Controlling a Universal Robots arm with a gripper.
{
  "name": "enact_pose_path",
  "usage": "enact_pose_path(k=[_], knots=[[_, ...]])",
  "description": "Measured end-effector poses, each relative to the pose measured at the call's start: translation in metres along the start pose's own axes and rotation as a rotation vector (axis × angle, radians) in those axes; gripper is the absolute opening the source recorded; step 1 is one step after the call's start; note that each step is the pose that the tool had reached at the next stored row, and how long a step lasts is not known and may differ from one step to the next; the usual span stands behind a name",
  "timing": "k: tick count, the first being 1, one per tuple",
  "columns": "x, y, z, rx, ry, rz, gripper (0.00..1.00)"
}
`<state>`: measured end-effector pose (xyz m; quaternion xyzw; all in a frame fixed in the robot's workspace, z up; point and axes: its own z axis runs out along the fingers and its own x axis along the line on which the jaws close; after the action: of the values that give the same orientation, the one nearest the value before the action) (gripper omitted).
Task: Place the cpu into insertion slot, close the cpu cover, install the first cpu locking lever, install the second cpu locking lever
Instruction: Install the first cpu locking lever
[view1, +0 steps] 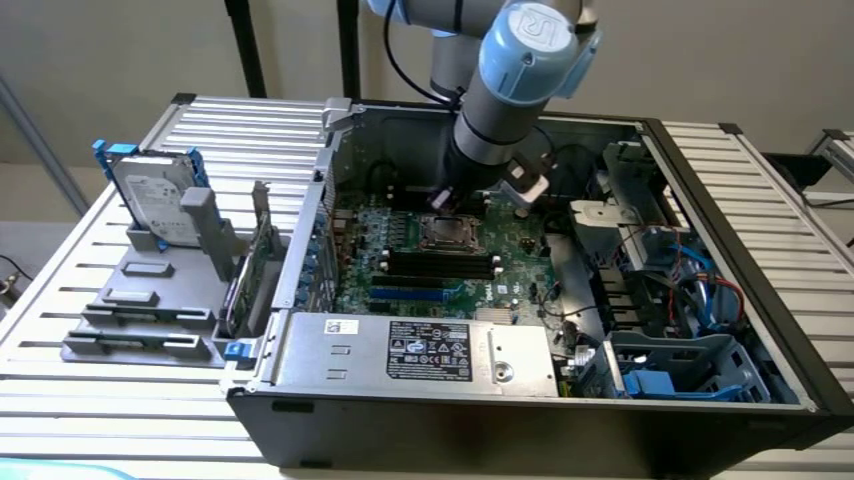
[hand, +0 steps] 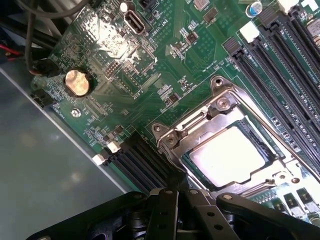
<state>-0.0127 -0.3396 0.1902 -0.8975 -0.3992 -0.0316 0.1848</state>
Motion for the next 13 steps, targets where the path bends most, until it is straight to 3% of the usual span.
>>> enact_pose_path(k=[13], knots=[[0.0070, 0.0085, -0.0010, 0.0086, -0.0107, -0.034, 0.11]])
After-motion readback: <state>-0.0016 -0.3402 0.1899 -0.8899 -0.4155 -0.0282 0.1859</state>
